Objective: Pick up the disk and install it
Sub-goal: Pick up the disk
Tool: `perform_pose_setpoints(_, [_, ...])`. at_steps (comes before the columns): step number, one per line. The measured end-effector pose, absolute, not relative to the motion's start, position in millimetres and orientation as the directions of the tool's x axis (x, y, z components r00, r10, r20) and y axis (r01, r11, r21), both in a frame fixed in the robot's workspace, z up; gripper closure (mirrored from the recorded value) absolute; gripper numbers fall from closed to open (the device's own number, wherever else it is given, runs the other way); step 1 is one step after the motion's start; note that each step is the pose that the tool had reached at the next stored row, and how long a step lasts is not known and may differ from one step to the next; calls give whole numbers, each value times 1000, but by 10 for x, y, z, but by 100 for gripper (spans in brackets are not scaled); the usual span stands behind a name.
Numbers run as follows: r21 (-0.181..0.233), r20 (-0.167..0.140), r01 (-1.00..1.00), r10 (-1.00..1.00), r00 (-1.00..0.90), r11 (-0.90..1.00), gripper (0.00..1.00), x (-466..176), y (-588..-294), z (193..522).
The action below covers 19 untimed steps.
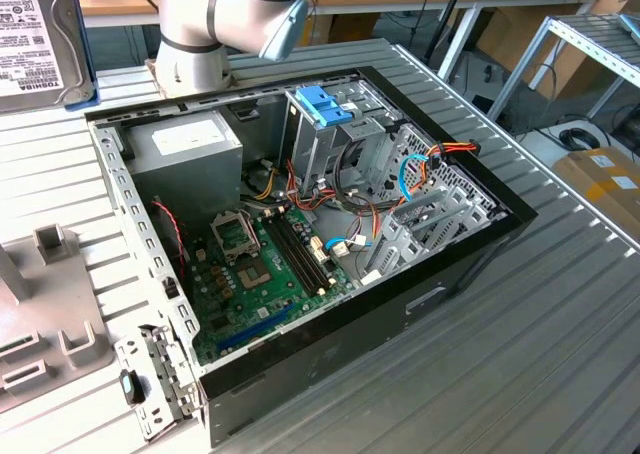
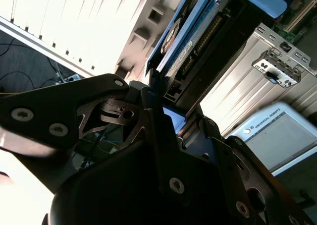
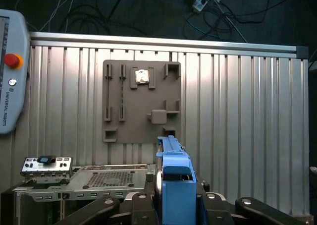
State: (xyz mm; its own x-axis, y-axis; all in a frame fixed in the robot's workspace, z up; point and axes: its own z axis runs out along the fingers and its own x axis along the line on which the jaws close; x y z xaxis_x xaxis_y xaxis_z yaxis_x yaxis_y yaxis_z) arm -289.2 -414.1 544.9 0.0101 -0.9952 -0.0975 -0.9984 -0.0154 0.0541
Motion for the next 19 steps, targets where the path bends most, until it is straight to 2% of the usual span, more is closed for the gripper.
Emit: perform_pose_setpoints(19, [54,-97,-998,-995,10,-15,63,-2803,-4159,5421])
